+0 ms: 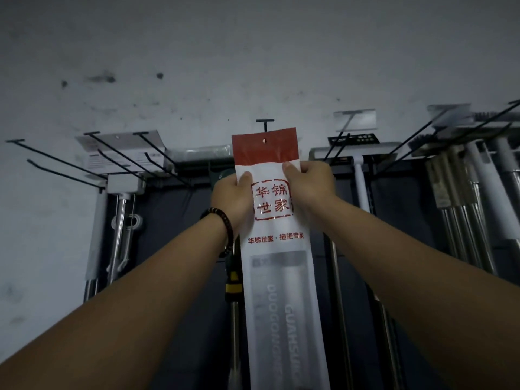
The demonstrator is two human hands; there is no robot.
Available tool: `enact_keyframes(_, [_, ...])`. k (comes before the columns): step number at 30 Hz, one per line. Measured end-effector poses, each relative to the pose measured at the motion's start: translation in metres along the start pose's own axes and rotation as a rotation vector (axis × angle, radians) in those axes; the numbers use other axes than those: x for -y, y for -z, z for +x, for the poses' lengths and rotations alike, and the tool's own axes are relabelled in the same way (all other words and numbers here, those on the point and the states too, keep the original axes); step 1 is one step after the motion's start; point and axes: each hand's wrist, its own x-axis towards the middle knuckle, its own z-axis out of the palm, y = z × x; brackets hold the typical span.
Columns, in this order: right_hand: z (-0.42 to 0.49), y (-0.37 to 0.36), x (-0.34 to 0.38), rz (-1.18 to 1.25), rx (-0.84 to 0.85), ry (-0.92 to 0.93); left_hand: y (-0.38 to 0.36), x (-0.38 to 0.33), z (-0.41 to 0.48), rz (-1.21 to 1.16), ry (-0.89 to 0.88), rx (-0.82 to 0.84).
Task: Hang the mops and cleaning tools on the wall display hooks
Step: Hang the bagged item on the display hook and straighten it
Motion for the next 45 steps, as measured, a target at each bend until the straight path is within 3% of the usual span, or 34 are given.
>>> enact_keyframes(6, [0.020, -0.010, 0.011, -0.051, -0.087, 0.003, -0.009, 0.002, 0.017, 0.101, -0.103, -0.105])
enact_keyframes(14, [0.032, -0.012, 0.004, -0.092, -0.184, -0.004, -0.018, 0.001, 0.031, 0.089, -0.046, -0.100])
enact_keyframes(20, [0.037, -0.017, 0.010, -0.132, -0.165, 0.041, -0.015, 0.003, 0.045, 0.071, -0.001, -0.130])
enact_keyframes(27, [0.042, -0.021, 0.007, -0.158, -0.161, 0.006, -0.012, 0.009, 0.055, 0.049, 0.065, -0.053])
enact_keyframes(45, [0.060, -0.022, 0.011, -0.017, -0.219, -0.056, -0.020, -0.008, 0.086, 0.127, -0.021, -0.147])
